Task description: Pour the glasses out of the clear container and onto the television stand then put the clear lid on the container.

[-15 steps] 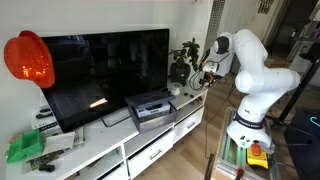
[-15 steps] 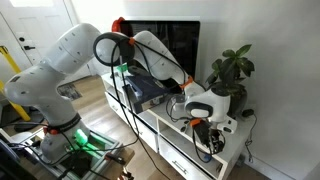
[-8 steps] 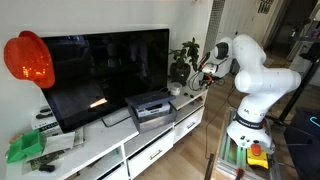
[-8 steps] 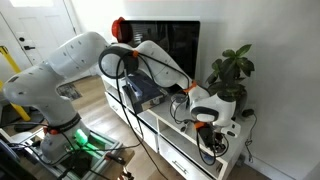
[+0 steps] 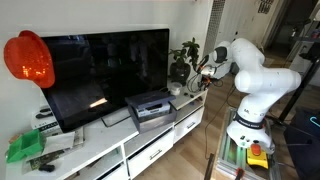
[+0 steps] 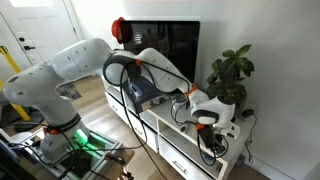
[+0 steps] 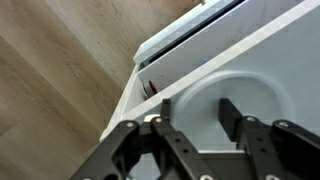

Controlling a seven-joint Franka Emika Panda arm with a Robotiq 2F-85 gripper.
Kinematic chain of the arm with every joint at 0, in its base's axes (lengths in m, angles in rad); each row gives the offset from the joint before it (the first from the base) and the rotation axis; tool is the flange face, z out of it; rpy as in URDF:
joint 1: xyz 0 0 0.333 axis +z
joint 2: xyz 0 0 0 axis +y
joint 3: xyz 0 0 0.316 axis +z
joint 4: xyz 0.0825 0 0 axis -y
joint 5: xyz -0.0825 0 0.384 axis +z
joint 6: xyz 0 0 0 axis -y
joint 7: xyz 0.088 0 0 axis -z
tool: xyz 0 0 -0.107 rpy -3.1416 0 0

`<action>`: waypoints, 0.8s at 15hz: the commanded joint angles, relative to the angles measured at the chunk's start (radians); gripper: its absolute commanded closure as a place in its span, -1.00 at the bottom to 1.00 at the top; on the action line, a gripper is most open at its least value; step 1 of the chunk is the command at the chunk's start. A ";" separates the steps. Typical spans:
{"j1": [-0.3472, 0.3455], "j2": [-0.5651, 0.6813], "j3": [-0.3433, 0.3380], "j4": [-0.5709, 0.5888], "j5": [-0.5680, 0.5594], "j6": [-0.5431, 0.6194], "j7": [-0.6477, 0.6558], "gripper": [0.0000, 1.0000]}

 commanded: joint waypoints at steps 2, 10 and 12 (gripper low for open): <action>0.021 -0.008 -0.037 0.013 -0.024 -0.044 0.063 0.74; 0.045 -0.063 -0.058 -0.023 -0.015 -0.079 0.064 0.98; 0.050 -0.135 -0.056 -0.090 -0.019 -0.075 0.034 0.98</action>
